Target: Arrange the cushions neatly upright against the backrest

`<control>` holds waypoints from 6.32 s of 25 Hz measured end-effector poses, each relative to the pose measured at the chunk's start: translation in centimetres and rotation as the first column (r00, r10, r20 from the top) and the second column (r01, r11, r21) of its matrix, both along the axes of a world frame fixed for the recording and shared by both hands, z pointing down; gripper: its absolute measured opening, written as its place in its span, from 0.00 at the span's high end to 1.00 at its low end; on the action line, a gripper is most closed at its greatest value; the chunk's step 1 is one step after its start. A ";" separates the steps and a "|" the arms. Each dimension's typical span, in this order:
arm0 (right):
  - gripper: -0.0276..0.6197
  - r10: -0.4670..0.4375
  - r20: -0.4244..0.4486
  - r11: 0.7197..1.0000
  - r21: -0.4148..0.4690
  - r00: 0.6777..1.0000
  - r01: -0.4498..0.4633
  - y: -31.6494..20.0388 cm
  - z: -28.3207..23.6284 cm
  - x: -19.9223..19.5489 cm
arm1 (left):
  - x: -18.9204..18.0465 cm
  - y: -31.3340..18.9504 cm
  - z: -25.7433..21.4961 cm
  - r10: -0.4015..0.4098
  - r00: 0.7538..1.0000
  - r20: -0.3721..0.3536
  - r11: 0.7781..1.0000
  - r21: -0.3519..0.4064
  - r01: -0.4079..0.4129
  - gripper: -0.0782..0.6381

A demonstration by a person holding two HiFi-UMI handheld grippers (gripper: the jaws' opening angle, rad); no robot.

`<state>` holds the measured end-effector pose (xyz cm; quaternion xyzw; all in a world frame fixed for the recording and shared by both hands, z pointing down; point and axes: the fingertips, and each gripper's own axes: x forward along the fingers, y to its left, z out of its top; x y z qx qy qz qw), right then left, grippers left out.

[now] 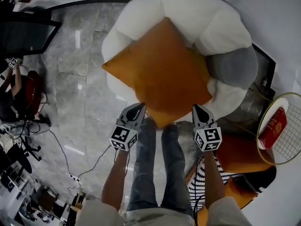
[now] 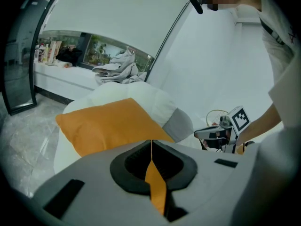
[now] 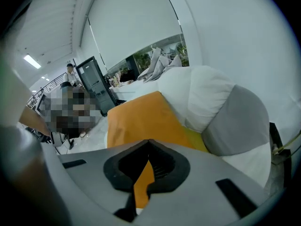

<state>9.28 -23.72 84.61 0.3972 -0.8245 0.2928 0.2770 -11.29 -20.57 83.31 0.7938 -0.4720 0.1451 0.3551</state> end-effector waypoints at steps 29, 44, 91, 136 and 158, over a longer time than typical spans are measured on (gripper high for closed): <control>0.91 -0.226 -0.090 0.974 0.013 0.970 0.228 -14.2 6.6 -5.0 | -5.7 -4.2 5.5 -0.222 0.975 0.012 0.972 -0.077 0.222 0.85; 0.32 -0.351 -0.006 0.916 -0.209 0.936 0.342 -16.0 12.6 -6.4 | -6.4 -1.2 11.2 -0.400 0.914 -0.075 0.887 -0.281 0.365 0.35; 0.77 0.029 0.237 0.983 -0.185 0.971 0.016 -11.8 3.1 0.8 | -0.7 -11.2 3.5 -0.087 0.993 -0.082 0.983 -0.170 0.072 0.78; 0.58 0.304 0.227 0.947 0.038 0.925 -0.320 -24.9 0.2 5.8 | 2.4 -31.0 -0.8 0.101 0.995 0.018 0.992 0.078 -0.102 0.66; 0.79 0.244 0.068 0.946 0.201 0.967 -0.253 -19.4 -4.4 6.8 | 4.2 -24.3 -5.6 0.084 0.990 0.110 0.981 0.165 -0.102 0.69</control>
